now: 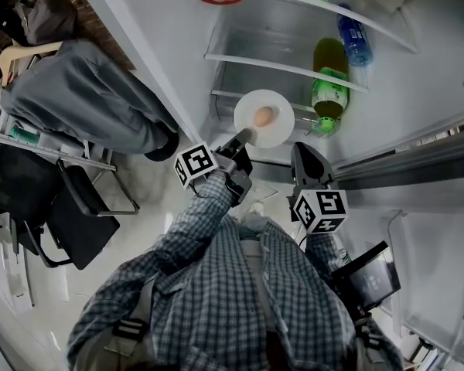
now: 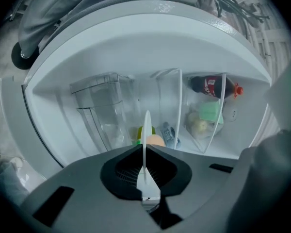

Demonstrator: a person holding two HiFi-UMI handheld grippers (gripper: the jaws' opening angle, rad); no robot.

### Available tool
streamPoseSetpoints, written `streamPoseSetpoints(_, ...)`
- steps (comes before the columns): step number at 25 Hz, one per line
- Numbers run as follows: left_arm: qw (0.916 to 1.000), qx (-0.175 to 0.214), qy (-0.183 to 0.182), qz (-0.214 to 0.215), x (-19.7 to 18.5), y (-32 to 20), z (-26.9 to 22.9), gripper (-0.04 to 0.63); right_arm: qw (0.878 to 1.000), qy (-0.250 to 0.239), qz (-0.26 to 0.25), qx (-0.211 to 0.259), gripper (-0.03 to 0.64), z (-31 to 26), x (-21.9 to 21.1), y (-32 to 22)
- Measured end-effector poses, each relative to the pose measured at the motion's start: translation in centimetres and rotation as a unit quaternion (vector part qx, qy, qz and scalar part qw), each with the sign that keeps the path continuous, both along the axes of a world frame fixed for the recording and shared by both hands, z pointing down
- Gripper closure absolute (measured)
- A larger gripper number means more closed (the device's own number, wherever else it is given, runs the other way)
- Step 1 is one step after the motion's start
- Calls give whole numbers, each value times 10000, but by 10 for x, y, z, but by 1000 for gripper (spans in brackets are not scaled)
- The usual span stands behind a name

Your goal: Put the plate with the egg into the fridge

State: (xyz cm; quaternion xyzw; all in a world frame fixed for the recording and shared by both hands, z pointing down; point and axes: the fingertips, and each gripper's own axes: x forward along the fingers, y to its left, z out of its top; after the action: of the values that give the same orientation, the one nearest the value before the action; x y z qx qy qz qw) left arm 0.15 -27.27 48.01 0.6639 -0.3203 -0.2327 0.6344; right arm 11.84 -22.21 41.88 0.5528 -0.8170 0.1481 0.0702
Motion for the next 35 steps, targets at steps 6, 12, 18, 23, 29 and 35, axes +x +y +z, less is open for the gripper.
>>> streamPoseSetpoints(6, 10000, -65, 3, -64, 5, -16, 7, 580, 10000, 17, 39, -15, 609, 2, 8, -4)
streamPoseSetpoints(12, 9997, -157, 40, -205, 9, -32, 13, 580, 10000, 37, 46, -59, 609, 4, 14, -9)
streamPoseSetpoints(18, 9996, -196, -64, -209, 13, -46, 19, 580, 9999, 43, -16, -109, 609, 9, 15, -15)
streamPoseSetpoints(23, 9992, -269, -122, -265, 15, -56, 27, 580, 9997, 76, -84, -194, 609, 16, 14, -21)
streamPoseSetpoints(29, 9987, -344, -175, -340, 15, -66, 32, 578, 9993, 108, -200, -300, 609, 23, 14, -26)
streamPoseSetpoints(35, 9982, -425, -128, -395, 14, -72, 36, 580, 9988, 118, -324, -356, 609, 28, 9, -32)
